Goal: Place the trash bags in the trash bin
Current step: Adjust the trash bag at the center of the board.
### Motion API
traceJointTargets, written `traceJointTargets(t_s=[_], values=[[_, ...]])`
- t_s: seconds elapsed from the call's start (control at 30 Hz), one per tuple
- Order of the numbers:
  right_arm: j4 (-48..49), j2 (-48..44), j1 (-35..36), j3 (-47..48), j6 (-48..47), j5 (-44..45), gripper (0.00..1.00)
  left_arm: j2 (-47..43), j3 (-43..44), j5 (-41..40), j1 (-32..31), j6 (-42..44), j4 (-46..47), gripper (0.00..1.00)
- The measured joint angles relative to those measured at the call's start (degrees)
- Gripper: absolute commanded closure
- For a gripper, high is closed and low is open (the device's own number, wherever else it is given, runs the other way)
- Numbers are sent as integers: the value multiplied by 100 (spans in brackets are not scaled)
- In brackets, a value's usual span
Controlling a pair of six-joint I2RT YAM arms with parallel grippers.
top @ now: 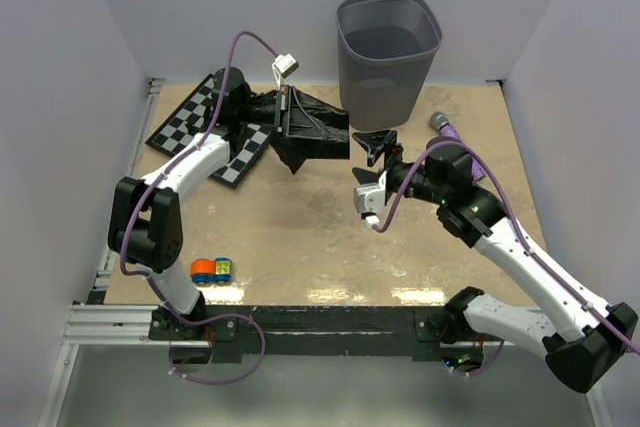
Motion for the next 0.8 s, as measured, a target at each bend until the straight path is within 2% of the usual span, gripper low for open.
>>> traceJointTargets(t_s=[0.27,0.5,0.57,0.63,0.73,0.8], values=[[597,444,168,-17,-970,205,20,-2,0,2,2,-546,-50,100],[640,835,291,-17,-1504,315,30,-2,0,4,4,-713,-50,100],[645,868,304,-17,-1606,339,40,-2,0,4,7,-734,-48,100],[695,868,317,-22,-1652,356,56,-2,0,4,7,-748,-48,100],[977,850,402,-101,-1707,487,87,-2,0,7,11,-748,-48,100],[1130,844,487,-153,-1727,608,100,-2,0,4,15,-745,-52,98]])
